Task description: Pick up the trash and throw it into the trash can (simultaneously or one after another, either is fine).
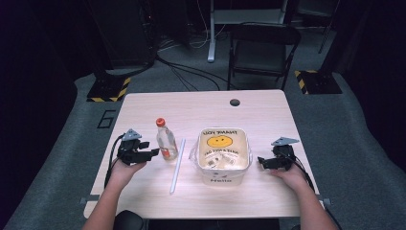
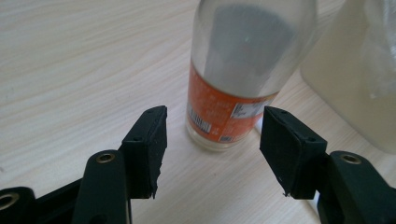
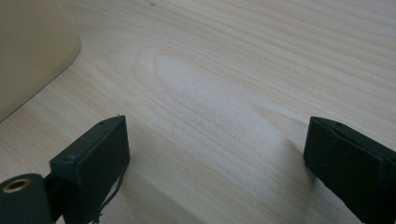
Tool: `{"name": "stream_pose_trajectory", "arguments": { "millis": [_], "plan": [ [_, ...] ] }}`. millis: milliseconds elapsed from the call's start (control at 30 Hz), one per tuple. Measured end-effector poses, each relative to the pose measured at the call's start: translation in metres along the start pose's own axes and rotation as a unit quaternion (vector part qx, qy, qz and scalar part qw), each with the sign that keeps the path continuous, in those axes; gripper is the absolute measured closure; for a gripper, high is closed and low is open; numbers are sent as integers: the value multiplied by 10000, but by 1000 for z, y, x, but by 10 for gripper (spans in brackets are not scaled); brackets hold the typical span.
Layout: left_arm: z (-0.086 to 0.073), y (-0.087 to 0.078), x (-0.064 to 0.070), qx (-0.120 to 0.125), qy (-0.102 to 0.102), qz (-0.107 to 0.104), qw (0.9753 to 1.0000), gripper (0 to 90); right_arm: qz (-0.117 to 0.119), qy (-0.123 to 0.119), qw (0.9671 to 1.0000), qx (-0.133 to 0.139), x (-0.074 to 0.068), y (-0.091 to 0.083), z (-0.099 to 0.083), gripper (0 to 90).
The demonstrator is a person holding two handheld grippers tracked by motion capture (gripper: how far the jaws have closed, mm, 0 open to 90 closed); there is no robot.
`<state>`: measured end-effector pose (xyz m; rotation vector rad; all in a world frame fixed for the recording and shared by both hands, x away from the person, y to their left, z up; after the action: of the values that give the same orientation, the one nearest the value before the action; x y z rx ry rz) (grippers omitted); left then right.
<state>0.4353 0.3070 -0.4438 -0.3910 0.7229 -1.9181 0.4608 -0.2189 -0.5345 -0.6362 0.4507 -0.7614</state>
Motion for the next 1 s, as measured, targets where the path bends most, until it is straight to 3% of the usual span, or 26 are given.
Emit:
{"name": "stream_pose_trajectory", "arguments": {
  "millis": [367,1000],
  "plan": [
    [28,-20,0,253,51,-48,9997,421,-3,6,10000,-4,0,0,0,62],
    [54,-37,4,229,279,-314,9989,462,-3,7,10000,-4,0,0,0,62]
  ]
}}
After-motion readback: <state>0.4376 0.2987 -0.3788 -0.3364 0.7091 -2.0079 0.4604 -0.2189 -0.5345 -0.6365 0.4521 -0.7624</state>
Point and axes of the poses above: each handheld gripper's, and its own axes: y roughly forward along the jaws, z roughly out of its top, x roughly to its right, the point moved 1 cm from there along y, roughly forward along the jaws, and after that the axes turned 12 degrees about z, right-handed, at the moved point
